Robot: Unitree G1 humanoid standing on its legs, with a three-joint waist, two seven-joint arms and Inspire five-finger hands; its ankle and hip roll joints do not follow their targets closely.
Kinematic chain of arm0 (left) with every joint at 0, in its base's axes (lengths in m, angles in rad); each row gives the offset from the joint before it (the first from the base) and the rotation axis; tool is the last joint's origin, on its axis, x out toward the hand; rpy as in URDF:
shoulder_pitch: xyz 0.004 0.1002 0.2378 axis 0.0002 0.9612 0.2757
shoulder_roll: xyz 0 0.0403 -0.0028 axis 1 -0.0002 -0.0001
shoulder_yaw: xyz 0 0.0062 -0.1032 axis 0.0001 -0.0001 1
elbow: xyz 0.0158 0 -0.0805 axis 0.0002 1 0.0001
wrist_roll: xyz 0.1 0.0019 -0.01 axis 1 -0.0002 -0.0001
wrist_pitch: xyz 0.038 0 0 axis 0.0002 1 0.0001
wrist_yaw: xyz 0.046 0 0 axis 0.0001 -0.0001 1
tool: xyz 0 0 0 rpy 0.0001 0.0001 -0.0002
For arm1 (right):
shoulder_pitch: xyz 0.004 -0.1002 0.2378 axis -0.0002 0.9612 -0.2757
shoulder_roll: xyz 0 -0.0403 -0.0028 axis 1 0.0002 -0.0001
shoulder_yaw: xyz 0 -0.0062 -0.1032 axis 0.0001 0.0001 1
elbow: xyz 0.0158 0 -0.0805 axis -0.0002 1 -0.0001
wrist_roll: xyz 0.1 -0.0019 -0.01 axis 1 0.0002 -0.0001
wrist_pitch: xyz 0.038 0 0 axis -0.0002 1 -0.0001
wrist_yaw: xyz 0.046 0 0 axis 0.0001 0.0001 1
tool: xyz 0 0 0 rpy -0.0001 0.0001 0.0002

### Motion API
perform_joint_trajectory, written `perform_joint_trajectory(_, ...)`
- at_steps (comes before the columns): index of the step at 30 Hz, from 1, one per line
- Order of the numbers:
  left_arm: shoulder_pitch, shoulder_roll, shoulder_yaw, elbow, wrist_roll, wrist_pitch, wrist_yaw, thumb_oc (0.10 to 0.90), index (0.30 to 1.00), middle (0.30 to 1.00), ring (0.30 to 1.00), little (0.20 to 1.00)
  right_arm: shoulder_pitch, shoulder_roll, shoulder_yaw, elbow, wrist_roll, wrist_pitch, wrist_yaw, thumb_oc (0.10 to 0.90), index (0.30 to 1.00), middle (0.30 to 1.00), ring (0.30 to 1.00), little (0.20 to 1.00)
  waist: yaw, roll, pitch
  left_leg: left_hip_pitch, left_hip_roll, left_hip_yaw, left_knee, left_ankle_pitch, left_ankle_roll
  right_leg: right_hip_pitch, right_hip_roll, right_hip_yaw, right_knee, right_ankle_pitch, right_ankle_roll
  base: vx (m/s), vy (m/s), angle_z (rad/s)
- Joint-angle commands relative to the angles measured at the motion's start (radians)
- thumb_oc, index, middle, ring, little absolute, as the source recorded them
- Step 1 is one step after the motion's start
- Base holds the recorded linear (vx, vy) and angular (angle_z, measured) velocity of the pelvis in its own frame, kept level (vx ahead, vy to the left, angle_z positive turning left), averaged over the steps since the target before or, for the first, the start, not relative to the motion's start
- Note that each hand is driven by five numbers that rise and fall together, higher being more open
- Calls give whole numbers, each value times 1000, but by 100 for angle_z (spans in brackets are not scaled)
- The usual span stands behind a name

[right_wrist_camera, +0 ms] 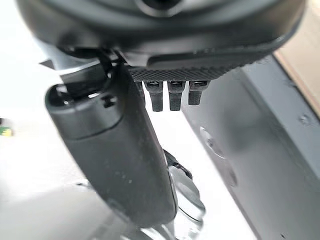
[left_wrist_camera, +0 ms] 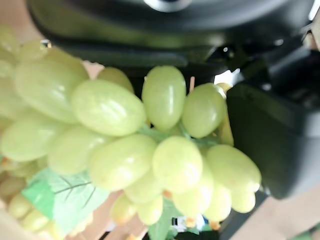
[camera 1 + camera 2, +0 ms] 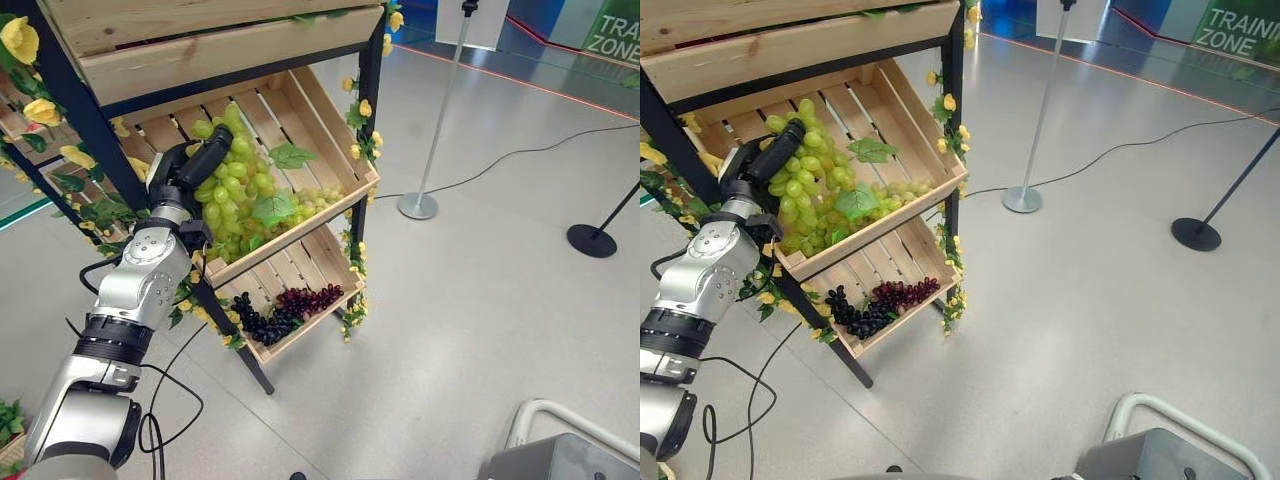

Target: Pick up the fruits from the basket on one side to the basket on the other side

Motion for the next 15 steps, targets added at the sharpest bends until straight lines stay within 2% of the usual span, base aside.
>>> perform_joint_trajectory(1, -315, 131, 32, 103, 136, -132, 41, 400, 300, 300, 300, 300, -30, -74, -1, 30, 50, -28, 8, 800, 900, 900, 900, 900, 33, 29, -30, -2, 21, 9, 2, -40, -20, -56, -21, 21, -3, 80, 3, 21, 32, -4)
perform_joint_trajectory(8, -365, 153, -30, 235, 330, -125, 106, 400, 300, 300, 300, 300, -17, -79, 1, 31, 59, -59, -3, 800, 900, 900, 900, 900, 15, 25, -29, 3, 22, 23, 2, -46, -17, -63, -18, 35, -3, 83, 8, 27, 20, -5)
perform_joint_trajectory(11, -402, 189, -77, 295, 492, -91, 118, 400, 300, 300, 300, 300, -6, -92, 0, 22, 58, -64, 1, 800, 900, 900, 900, 900, 2, 25, -29, 4, 25, 34, 2, -49, -16, -71, -17, 44, -3, 86, 12, 28, 25, -4)
perform_joint_trajectory(15, -457, 220, -153, 337, 615, -57, 122, 400, 300, 300, 300, 300, -3, -102, 6, 11, 69, -62, 9, 800, 900, 900, 900, 900, -5, 22, -24, 0, 25, 41, 2, -52, -16, -80, -18, 49, -3, 88, 14, 1, 5, -7)
